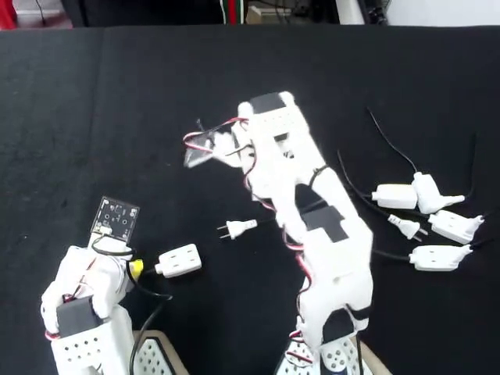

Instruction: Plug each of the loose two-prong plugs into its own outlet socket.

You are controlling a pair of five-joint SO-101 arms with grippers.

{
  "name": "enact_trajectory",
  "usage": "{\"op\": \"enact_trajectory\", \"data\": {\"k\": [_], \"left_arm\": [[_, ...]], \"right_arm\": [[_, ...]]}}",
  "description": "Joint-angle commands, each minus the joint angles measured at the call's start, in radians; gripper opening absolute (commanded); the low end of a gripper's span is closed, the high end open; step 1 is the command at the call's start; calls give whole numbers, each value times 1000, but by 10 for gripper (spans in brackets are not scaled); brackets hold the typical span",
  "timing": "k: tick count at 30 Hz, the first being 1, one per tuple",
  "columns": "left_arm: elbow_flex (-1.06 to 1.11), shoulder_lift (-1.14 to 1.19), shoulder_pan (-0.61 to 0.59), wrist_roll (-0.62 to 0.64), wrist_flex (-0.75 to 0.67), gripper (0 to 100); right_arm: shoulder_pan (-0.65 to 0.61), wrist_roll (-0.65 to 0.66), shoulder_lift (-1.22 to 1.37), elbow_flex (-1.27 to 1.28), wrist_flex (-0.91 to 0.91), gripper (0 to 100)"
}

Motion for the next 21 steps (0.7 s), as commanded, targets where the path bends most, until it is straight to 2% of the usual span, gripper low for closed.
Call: {"op": "enact_trajectory", "data": {"k": [1,3,9,14,17,21], "left_arm": [[2,-2,2,-14,3,303],[1,-2,2,-14,3,303],[1,-2,2,-14,3,303],[2,-2,2,-14,3,303],[2,-2,2,-14,3,303],[2,-2,2,-14,3,303]], "right_arm": [[18,-422,-90,4,9,293],[43,-641,-94,16,12,293],[80,-1112,-96,39,25,293],[-15,-1553,-88,124,12,293],[-75,-1685,-64,133,-29,293],[-86,-1738,25,130,-130,293]]}}
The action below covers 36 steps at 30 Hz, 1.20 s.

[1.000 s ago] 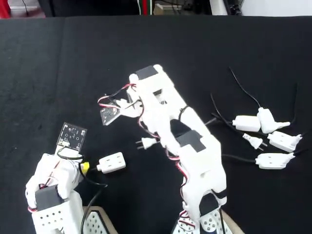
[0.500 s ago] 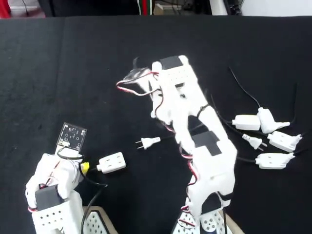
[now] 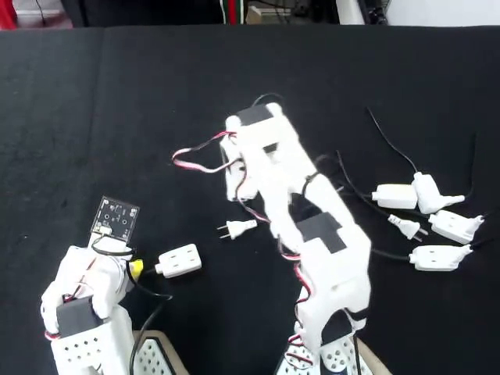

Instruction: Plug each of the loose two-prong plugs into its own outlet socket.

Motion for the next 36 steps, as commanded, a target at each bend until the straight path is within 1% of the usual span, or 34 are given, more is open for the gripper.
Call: {"op": "enact_trajectory", "data": {"k": [1,4,5,6,9,12,16,21,23,24,28,33,36], "left_arm": [[2,-2,2,-14,3,303],[2,-2,2,-14,3,303],[2,-2,2,-14,3,303],[4,-2,2,-14,3,303],[4,-2,2,-14,3,303],[4,-2,2,-14,3,303],[4,-2,2,-14,3,303],[4,-2,2,-14,5,303],[4,-2,2,-14,5,303],[4,-2,2,-14,5,303],[4,-2,2,-14,5,303],[4,-2,2,-15,5,303],[5,-2,2,-15,5,303]], "right_arm": [[-15,-63,62,-5,-78,293],[-20,-66,148,-8,-97,287],[-26,-66,171,-8,-95,266],[-31,-64,186,-8,-95,230],[-29,-58,206,-8,-95,56],[-28,-11,194,-7,-80,83],[-20,49,168,-50,-2,57],[49,120,168,-165,3,53],[66,183,174,-216,-11,33],[69,233,177,-242,-17,12],[83,459,217,-360,-34,11],[124,629,314,-499,-138,11],[117,735,372,-553,-107,12]]}}
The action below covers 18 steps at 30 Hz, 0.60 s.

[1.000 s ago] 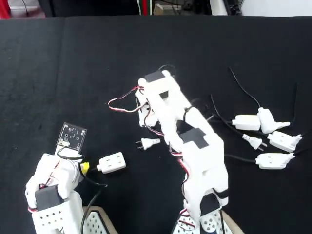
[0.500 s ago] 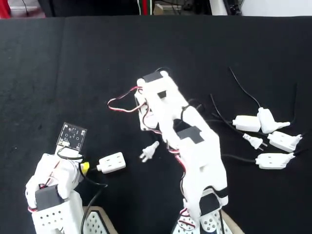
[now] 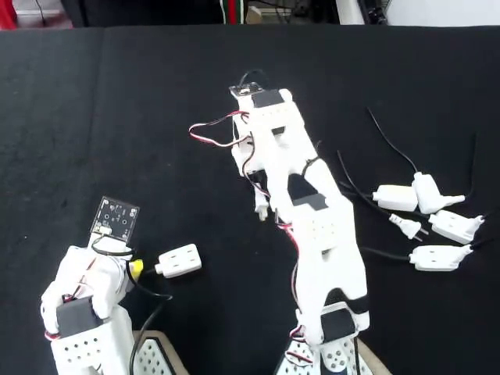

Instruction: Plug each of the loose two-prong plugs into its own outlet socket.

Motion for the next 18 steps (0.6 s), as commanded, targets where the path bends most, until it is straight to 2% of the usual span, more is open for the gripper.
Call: {"op": "enact_trajectory", "data": {"k": [1,4,7,12,18], "left_arm": [[5,-2,2,-15,6,303],[5,-2,2,-15,6,303],[5,-2,2,-15,6,303],[5,-2,2,-15,6,303],[5,-2,2,-15,6,303]], "right_arm": [[-2,115,33,-102,37,13],[-14,164,74,-154,130,31],[-18,170,105,-226,210,116],[-37,163,124,-248,221,224],[-83,164,111,-197,224,250]]}}
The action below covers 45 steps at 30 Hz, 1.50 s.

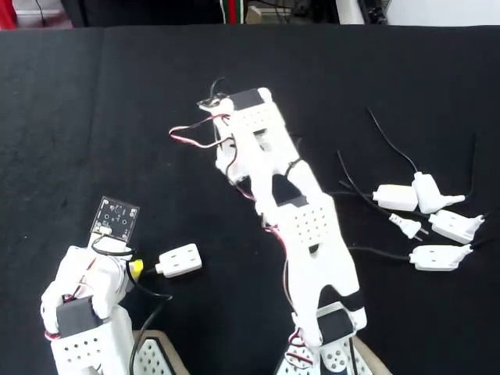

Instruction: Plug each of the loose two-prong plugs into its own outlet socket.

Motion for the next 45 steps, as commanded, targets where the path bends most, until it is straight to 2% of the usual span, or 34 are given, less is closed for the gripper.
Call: {"op": "enact_trajectory", "data": {"k": [1,4,9,17,33,35,39,45], "left_arm": [[5,-2,2,-15,6,303],[5,-2,2,-15,6,303],[5,-2,2,-15,6,303],[5,-2,2,-15,6,303],[5,-2,2,-15,6,303],[5,-2,2,-15,6,303],[5,-2,2,-15,6,303],[5,-2,2,-15,6,303]], "right_arm": [[-8,8,-22,31,37,250],[-5,25,-59,96,37,250],[41,141,-153,216,37,248],[40,146,-240,397,34,248],[21,138,-81,150,35,246],[18,110,-76,150,35,204],[23,106,-74,119,34,21],[21,107,-74,114,34,21]]}}
